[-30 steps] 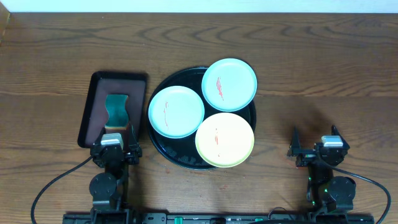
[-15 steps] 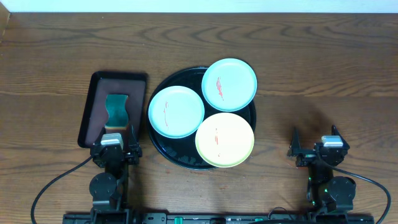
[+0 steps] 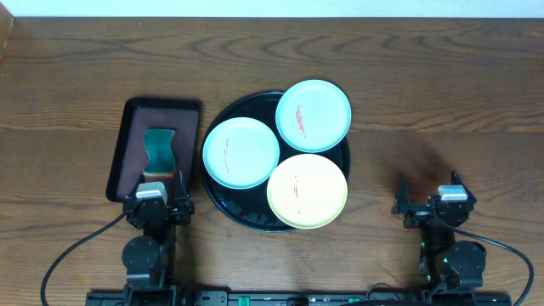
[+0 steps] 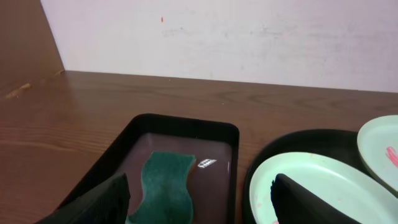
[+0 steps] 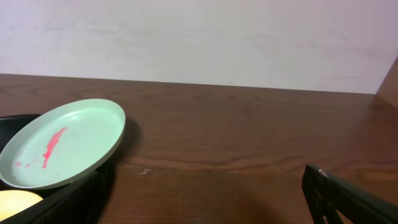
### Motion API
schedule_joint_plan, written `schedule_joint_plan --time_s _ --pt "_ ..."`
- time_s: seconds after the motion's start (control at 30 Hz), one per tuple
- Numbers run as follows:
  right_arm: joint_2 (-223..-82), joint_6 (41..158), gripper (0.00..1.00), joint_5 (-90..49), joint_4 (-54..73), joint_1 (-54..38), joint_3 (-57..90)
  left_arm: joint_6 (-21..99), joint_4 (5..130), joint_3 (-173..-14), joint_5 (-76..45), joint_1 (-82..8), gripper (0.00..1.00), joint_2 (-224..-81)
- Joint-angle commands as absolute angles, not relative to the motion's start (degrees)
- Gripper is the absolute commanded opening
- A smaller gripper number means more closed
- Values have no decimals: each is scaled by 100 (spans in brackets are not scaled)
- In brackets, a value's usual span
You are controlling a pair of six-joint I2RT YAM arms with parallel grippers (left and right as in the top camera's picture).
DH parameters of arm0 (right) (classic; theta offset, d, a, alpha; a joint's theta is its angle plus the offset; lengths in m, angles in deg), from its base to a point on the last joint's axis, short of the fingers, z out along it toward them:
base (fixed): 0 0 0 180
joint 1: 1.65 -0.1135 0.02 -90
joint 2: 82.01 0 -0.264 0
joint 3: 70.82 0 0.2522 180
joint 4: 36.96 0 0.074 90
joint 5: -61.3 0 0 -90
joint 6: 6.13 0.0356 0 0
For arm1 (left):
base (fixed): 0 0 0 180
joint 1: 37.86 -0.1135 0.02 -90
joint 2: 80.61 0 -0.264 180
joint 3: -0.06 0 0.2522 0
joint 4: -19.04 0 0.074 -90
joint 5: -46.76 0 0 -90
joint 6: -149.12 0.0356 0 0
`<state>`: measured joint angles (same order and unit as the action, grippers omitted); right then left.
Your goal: Clean dirty plates on tray and stack at the side
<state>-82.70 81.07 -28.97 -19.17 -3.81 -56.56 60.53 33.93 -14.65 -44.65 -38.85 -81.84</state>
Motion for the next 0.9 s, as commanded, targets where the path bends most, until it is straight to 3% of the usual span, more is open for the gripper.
schedule_joint_plan --time_s 0.0,0.43,0.87 --pt "-8241 8083 99 -2757 -1908 -319 -5674 5884 3520 -1393 -4515 -3866 73 -8197" --pt "-8241 8378 99 -2674 -2789 -319 -5672 5755 3109 -2073 -4513 -3879 73 -8416" --pt "-8567 8616 99 -2371 -2961 -319 -4904 5865 4243 -4982 -4187 -3879 73 -11305"
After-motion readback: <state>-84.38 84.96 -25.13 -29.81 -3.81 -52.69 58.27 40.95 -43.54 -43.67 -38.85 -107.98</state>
